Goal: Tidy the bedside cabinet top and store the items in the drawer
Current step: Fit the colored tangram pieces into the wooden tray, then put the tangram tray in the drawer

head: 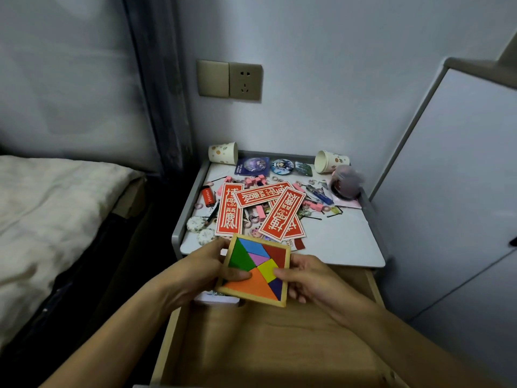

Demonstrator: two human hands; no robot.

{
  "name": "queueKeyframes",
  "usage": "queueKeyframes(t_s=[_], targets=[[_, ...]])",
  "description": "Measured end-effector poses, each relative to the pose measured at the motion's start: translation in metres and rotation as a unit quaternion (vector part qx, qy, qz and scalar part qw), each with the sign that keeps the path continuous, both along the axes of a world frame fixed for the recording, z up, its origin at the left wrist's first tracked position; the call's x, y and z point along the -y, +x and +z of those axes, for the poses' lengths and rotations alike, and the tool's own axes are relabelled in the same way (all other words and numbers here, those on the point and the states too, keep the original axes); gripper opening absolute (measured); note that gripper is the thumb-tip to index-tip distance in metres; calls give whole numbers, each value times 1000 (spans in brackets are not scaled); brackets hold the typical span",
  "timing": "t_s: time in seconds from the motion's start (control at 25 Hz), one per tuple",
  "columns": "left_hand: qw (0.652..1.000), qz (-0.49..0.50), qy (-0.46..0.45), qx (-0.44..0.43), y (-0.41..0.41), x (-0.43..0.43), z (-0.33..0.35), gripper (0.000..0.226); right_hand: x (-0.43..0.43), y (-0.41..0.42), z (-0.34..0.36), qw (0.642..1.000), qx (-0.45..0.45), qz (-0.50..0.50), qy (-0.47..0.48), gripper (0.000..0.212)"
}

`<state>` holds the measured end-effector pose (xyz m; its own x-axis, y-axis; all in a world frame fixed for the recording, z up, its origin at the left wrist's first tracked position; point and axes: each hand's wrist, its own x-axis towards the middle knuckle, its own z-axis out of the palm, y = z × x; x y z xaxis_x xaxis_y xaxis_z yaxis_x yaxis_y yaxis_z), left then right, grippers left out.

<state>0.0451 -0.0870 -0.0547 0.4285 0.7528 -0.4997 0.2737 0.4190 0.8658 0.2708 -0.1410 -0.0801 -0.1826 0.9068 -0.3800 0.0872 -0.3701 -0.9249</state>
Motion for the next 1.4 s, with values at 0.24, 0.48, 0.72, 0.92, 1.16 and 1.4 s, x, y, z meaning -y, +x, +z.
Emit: queueKeyframes(t_s=[0.24, 0.48, 0.72, 0.92, 1.16, 1.4], targets=[[973, -51, 123, -189, -43, -10, 0, 29, 14, -13, -20, 992, -36, 70, -102, 28], [822, -202, 77, -526, -49, -1, -34, 21, 22, -41, -75, 971, 65, 60, -222, 28], [843, -168, 44, -509, -47, -5, -55, 8, 9, -77, -102, 957, 130, 92, -242, 9], [833, -187, 43, -519, -46, -10, -60, 8, -1, -91, -113, 952, 182, 108, -220, 26], [816, -199, 51, -540, -46, -14, -63, 12, -5, -96, -115, 946, 269, 140, -117, 18], [804, -213, 56, -552, -42, -14, -56, 17, -12, -96, -112, 906, 379, 177, -62, 22]])
